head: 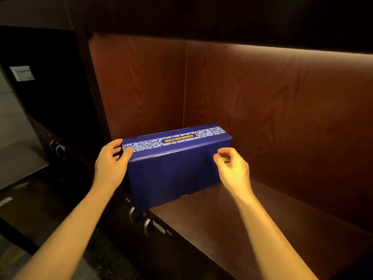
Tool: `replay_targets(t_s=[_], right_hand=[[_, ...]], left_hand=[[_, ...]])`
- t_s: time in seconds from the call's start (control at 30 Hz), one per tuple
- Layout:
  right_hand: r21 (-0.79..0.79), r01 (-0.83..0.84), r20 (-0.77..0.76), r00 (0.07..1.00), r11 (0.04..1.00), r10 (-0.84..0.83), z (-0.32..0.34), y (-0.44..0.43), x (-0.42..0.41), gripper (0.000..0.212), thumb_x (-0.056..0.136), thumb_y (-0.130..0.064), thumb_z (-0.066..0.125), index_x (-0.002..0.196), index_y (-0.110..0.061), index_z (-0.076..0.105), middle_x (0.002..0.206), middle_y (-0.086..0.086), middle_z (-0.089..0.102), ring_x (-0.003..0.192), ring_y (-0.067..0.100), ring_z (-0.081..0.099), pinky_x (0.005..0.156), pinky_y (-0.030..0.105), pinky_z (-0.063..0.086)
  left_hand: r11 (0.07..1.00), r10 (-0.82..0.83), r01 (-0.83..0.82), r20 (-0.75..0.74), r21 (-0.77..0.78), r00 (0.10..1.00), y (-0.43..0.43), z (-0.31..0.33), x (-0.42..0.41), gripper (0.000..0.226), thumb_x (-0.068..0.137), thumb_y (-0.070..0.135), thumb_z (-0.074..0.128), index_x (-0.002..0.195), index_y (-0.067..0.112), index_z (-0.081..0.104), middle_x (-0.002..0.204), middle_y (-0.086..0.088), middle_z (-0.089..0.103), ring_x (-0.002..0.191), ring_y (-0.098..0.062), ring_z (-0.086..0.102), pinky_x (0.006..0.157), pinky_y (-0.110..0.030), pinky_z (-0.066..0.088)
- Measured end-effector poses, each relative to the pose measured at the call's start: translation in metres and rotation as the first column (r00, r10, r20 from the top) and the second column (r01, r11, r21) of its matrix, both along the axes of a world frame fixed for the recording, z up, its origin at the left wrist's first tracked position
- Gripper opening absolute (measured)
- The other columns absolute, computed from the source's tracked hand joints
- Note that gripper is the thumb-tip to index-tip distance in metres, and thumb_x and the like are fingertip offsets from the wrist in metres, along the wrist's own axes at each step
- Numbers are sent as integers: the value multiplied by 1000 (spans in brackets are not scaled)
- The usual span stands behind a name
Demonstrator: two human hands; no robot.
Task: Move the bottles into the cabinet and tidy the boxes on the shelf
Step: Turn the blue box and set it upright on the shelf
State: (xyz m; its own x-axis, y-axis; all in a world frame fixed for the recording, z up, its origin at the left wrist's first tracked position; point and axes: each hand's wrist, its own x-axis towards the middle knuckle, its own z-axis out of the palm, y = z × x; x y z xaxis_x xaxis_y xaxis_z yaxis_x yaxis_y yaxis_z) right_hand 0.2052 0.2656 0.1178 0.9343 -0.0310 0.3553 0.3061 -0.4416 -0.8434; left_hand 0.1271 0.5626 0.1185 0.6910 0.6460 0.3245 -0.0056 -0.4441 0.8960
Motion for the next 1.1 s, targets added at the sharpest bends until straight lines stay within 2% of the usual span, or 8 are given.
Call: replay_targets(t_s=[0.2, 0.3, 0.43, 0.67, 0.83, 0.93, 1.03, 1.1], right_hand=[[24, 26, -174, 984, 999, -22, -5, 24, 50, 77, 96, -44, 63, 158, -16, 27, 165, 5, 28, 149, 24, 31, 117, 38, 30], [39, 62, -217, 975, 997, -52, -8, 40, 60, 94, 93, -55, 60, 162, -19, 7, 171, 1, 0, 155, 25, 14, 120, 42, 24], [19, 114, -232, 967, 993, -107, -10, 60, 71, 105, 89, -58, 65, 161, -18, 0, 170, 4, -13, 156, 31, 8, 119, 50, 26], [86, 94, -228, 971, 992, -72, -11, 66, 92, 101, 90, -45, 71, 162, -20, 4, 170, 1, -11, 155, 29, 14, 118, 47, 28], [111, 55, -225, 974, 992, -29, -11, 65, 109, 98, 90, -43, 71, 162, -22, 9, 171, -3, -5, 154, 27, 18, 118, 43, 27], [161, -1, -239, 970, 987, 40, -11, 68, 120, 93, 92, -40, 69, 162, -26, 11, 170, -6, -3, 154, 26, 17, 118, 43, 26], [169, -38, -260, 962, 985, 81, -6, 71, 131, 83, 95, -36, 63, 161, -28, 13, 170, -6, 2, 154, 26, 18, 119, 43, 24], [169, -39, -266, 960, 985, 83, -4, 73, 134, 81, 96, -35, 63, 161, -26, 16, 170, -3, 10, 153, 25, 22, 121, 43, 23]], left_hand=[[996, -38, 34, -58, -83, 998, 12, -5, 26, 68, 91, 28, 68, 151, 14, 37, 153, -7, 42, 136, -23, 45, 110, -43, 40], [999, -43, 41, -78, -30, 996, 15, -5, 29, 66, 92, 21, 68, 150, 11, 37, 150, -10, 38, 134, -24, 44, 111, -42, 39], [998, -59, 59, -124, 1, 991, 13, -9, 33, 51, 99, 21, 57, 147, 15, 42, 146, -7, 28, 133, -20, 39, 103, -27, 32], [997, -81, 81, -98, -1, 992, 8, -15, 29, 51, 99, 23, 55, 147, 19, 38, 147, -3, 24, 130, -11, 34, 101, -24, 30], [991, -119, 113, -89, -71, 989, 6, -20, 21, 59, 94, 31, 64, 146, 28, 37, 143, 5, 30, 121, -5, 39, 87, -15, 35], [990, -130, 127, -46, -67, 990, -1, -22, 5, 65, 79, 47, 73, 135, 34, 42, 131, 11, 32, 112, 7, 42, 93, -19, 37], [990, -139, 138, -55, -31, 989, -12, -24, -11, 72, 66, 61, 69, 129, 40, 41, 124, 16, 31, 108, 26, 36, 77, -2, 37], [989, -151, 150, -67, -7, 986, -17, -26, -20, 76, 61, 70, 67, 127, 43, 40, 120, 19, 31, 113, 23, 34, 78, -4, 37]])
